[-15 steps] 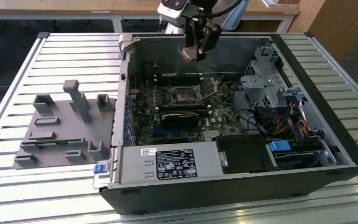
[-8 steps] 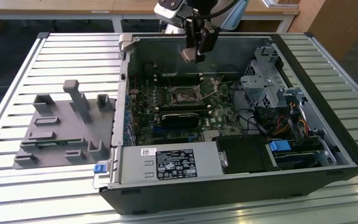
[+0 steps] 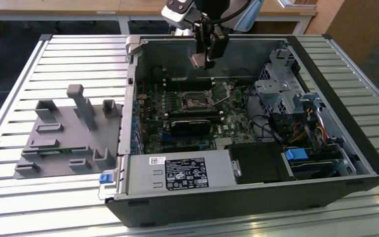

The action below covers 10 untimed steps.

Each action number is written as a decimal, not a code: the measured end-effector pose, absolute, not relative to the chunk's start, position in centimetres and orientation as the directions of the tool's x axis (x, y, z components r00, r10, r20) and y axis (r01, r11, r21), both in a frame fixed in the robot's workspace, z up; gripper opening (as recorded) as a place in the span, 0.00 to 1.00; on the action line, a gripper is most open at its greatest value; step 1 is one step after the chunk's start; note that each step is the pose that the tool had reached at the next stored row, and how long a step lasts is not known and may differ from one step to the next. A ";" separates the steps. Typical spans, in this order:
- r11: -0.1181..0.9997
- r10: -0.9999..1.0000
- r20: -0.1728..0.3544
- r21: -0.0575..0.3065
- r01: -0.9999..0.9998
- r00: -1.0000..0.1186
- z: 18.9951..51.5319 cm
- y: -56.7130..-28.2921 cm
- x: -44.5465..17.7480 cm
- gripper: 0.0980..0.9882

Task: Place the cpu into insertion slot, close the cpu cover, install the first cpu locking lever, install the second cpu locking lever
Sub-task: 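Place the cpu into insertion slot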

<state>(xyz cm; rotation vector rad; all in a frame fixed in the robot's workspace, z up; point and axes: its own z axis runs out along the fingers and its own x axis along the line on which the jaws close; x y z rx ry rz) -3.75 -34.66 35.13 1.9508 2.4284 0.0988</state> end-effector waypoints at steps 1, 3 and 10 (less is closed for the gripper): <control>0.214 0.976 0.020 0.065 0.975 -0.216 35.0 -34.7 -3.8 0.50; 0.211 0.977 0.020 0.065 0.975 -0.213 34.9 -34.7 -3.7 0.50; 0.104 0.994 0.020 0.065 0.992 -0.106 34.4 -34.6 -3.8 0.50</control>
